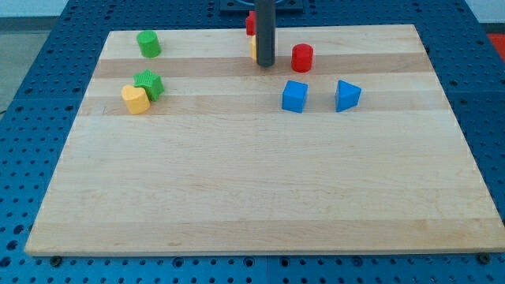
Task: Push the red circle to the top right side of the board
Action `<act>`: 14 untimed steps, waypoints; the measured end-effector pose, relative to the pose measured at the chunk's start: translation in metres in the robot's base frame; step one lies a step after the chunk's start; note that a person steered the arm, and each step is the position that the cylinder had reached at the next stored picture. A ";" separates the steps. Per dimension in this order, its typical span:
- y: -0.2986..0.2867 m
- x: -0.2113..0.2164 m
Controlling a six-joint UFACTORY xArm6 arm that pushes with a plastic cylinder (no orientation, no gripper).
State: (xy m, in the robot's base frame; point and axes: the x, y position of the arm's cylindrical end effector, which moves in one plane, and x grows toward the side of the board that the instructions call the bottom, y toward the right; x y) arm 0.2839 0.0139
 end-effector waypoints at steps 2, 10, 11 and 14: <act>0.109 0.002; 0.135 0.007; 0.127 0.007; 0.118 0.004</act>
State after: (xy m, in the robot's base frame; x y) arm 0.2880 0.1317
